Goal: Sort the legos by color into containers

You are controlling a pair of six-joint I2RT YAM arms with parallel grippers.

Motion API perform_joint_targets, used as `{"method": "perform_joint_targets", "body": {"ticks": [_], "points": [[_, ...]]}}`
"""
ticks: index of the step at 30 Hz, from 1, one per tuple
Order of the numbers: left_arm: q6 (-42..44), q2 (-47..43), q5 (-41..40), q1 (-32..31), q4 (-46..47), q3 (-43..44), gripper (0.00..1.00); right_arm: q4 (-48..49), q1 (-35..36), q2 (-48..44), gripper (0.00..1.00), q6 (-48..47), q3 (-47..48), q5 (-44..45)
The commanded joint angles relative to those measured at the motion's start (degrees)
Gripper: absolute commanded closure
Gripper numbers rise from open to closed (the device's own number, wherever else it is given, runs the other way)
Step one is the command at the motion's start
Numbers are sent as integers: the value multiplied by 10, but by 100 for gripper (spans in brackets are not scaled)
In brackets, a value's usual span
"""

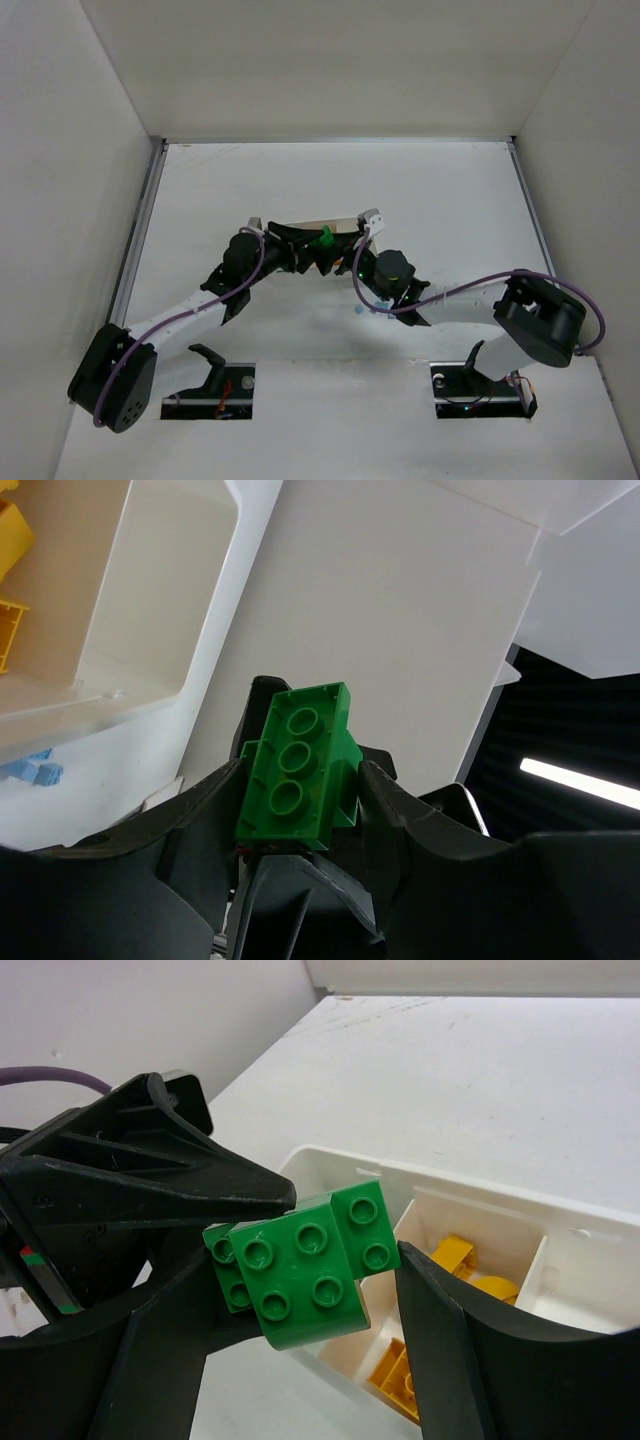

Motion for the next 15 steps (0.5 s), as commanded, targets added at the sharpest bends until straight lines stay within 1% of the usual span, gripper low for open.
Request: {"method": "perform_joint_targets", "body": {"ticks": [1, 5, 11, 14, 15], "points": [[-7, -6, 30, -6, 33, -1, 58, 65, 12, 8, 53, -25, 25, 29], [-8, -11, 28, 0, 33, -6, 65, 66, 17, 11, 53, -27, 25, 31], [-6, -10, 21, 2, 42, -7, 79, 65, 24, 15, 52, -22, 24, 31], [-7, -8, 17, 2, 55, -11, 83, 63, 25, 16, 50, -20, 24, 30], [-7, -8, 14, 3, 59, -14, 84, 62, 25, 13, 47, -17, 23, 29]]}}
